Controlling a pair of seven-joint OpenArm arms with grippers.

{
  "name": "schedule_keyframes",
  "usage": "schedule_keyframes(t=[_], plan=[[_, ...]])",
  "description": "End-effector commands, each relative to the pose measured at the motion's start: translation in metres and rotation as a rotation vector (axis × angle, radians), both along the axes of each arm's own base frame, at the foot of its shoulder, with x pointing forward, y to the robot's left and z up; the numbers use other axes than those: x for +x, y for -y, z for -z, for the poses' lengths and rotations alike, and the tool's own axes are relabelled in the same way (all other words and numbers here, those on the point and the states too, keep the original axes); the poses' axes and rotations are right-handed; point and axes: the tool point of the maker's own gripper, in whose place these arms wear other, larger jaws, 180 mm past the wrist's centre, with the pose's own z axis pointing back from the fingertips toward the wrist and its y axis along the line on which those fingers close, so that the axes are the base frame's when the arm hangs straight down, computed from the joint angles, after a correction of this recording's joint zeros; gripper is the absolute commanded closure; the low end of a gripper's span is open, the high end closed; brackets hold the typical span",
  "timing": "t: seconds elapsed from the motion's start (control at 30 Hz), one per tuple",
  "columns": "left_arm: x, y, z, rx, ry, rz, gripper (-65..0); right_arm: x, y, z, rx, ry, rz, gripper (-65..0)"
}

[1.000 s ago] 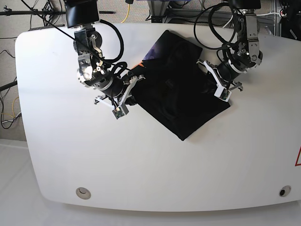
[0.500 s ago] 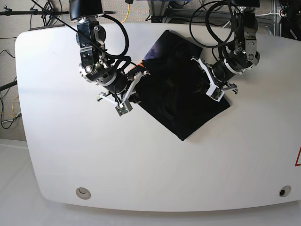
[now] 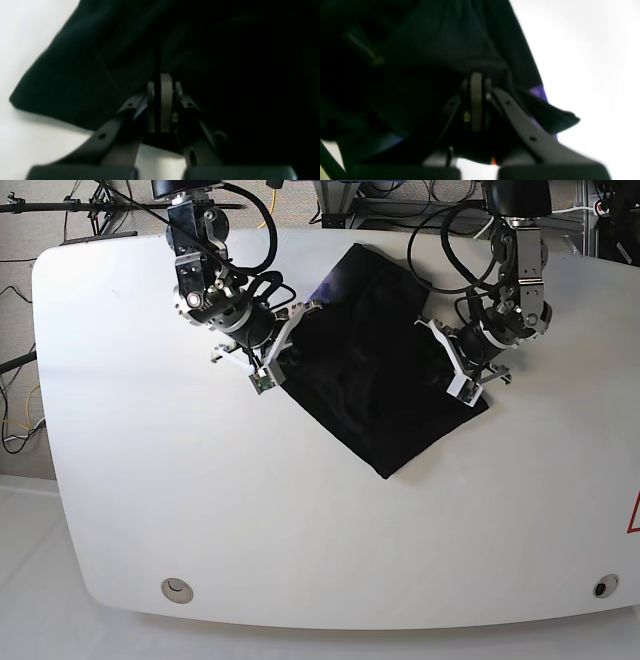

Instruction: Fold the T-shirt properly

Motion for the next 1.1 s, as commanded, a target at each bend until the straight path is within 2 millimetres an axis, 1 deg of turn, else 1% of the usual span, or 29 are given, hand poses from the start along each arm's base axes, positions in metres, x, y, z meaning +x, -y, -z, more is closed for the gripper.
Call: schedule_keyframes(t=[0.0, 0.03, 0.1, 0.37, 0.43, 0.57, 0.7, 0.77, 0.97, 1.07], plan=[[0.012, 0.001, -0.012, -0.023, 0.040, -0.003, -0.4, 0.002, 0.000, -0.006, 0.008, 0.023, -0.003, 0.0], [0.012, 0.002, -0.011, -0.025, 0.037, -0.002, -0.4, 0.001, 0.000, -0.005, 0.009, 0.021, -0.002, 0.0], [0.020, 0.003, -0.010, -0.038, 0.040, -0.002, -0.4, 0.003, -0.003, -0.015, 0.020, 0.049, 0.003, 0.0], [0.021, 0.010, -0.012, -0.035, 0.043, 0.015, -0.4, 0.005, -0.004, -0.017, 0.023, 0.054, 0.004, 0.0], [0.021, 0.015, -0.014, -0.028, 0.045, 0.021, -0.5, 0.015, -0.005, -0.019, 0.022, 0.065, 0.000, 0.0], [0.021, 0.018, -0.022, -0.024, 0.070, 0.018, -0.5, 0.028, -0.005, -0.024, 0.019, 0.086, 0.000, 0.0], [0.021, 0.017, -0.033, -0.020, 0.102, 0.005, -0.4, 0.037, -0.005, -0.027, 0.019, 0.098, 0.001, 0.0], [0.016, 0.015, -0.039, -0.023, 0.120, -0.014, -0.8, 0.033, -0.002, -0.022, 0.008, 0.084, 0.003, 0.0], [0.006, 0.013, -0.049, -0.024, 0.146, -0.029, -0.8, 0.036, -0.003, -0.025, 0.008, 0.093, 0.003, 0.0], [0.000, 0.010, -0.058, -0.024, 0.167, -0.041, -0.9, 0.038, -0.003, -0.027, 0.009, 0.096, 0.002, 0.0]])
